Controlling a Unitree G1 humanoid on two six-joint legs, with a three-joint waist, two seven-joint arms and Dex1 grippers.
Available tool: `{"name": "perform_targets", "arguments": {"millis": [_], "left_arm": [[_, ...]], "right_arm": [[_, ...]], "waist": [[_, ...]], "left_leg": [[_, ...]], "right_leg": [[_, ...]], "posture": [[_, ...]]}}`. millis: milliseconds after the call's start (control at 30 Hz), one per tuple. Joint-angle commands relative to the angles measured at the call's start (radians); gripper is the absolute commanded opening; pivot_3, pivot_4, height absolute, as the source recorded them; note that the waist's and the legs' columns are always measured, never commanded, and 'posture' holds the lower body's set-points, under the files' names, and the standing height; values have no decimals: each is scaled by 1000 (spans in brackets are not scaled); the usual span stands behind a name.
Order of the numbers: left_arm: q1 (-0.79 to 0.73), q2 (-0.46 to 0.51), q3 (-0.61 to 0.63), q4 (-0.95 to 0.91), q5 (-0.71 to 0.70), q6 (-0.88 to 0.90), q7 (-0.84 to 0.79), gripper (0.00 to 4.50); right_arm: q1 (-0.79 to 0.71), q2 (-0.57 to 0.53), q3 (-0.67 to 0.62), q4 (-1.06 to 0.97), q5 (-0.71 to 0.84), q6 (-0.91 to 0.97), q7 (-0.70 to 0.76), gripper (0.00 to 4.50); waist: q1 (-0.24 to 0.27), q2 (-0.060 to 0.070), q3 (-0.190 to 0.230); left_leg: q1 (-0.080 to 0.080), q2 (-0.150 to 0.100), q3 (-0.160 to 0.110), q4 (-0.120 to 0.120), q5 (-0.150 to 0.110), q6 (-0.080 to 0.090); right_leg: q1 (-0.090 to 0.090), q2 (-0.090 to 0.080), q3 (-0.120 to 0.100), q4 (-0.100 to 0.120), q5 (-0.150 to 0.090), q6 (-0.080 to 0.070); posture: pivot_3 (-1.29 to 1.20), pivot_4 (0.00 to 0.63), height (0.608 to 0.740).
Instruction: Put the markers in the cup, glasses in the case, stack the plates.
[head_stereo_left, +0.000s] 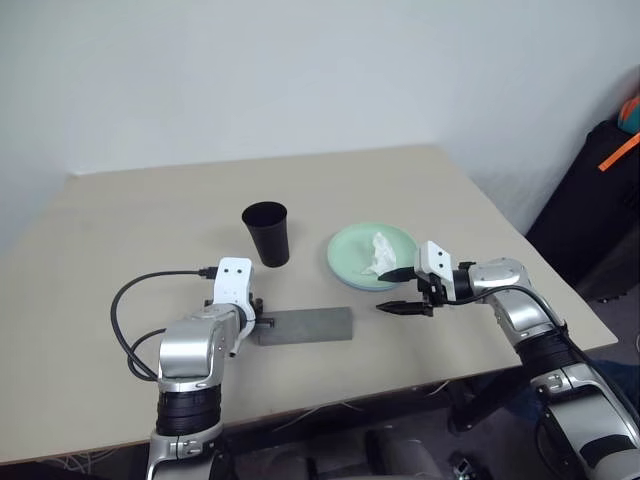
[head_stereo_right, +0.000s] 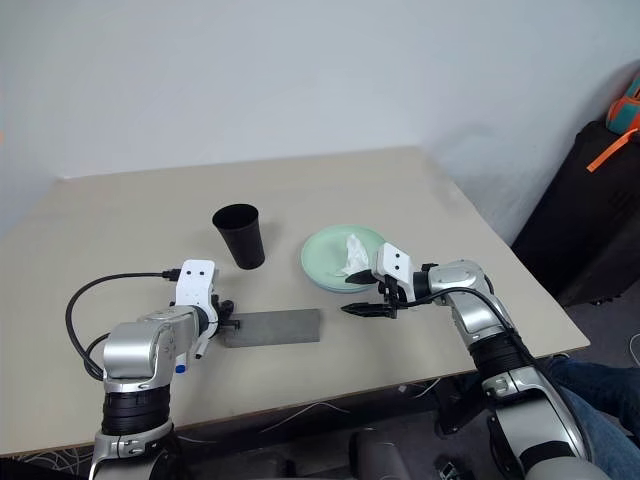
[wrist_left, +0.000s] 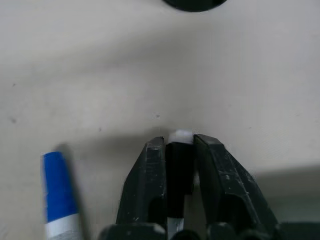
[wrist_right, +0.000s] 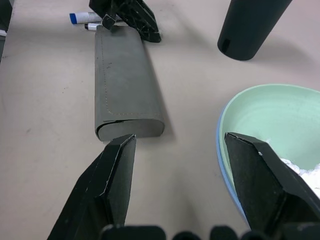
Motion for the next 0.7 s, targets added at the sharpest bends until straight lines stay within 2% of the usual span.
{"name": "perform_targets", "arguments": {"millis": [33, 167, 300, 533, 700], "left_arm": [[-20, 11, 5, 3, -10, -7, 0, 996], [-28, 27, 3, 12, -14, -39, -10, 996], [-45, 49, 3, 33, -15, -62, -13, 58], [-69, 134, -29, 55, -41, -167, -81, 27], [-71, 236, -77, 25, -79, -369, -230, 27]], "right_arm": [[-21, 4, -20, -17, 6, -19, -9, 3076], [-22, 5, -19, -14, 4, -22, -13, 3076], [-20, 5, -18, -16, 3, -23, -15, 3076], [-21, 1, -19, -17, 2, -23, -20, 3076], [-23, 0, -20, -14, 1, -23, -23, 3076]], "waist": [[0, 0, 0], [0, 0, 0], [0, 0, 0], [0, 0, 0], [0, 0, 0]], "left_leg": [[0, 0, 0, 0, 0, 0], [0, 0, 0, 0, 0, 0], [0, 0, -1, 0, 0, 0], [-1, 0, -1, -1, 0, 0], [-1, 0, 0, -1, 0, 0]], "right_leg": [[0, 0, 0, 0, 0, 0], [0, 0, 0, 0, 0, 0], [0, 0, 0, 0, 0, 0], [-1, 0, 0, 0, 0, 0], [-1, 0, 0, -1, 0, 0]], "posture": [[0, 0, 740], [0, 0, 740], [0, 0, 740], [0, 0, 740], [0, 0, 740]]}}
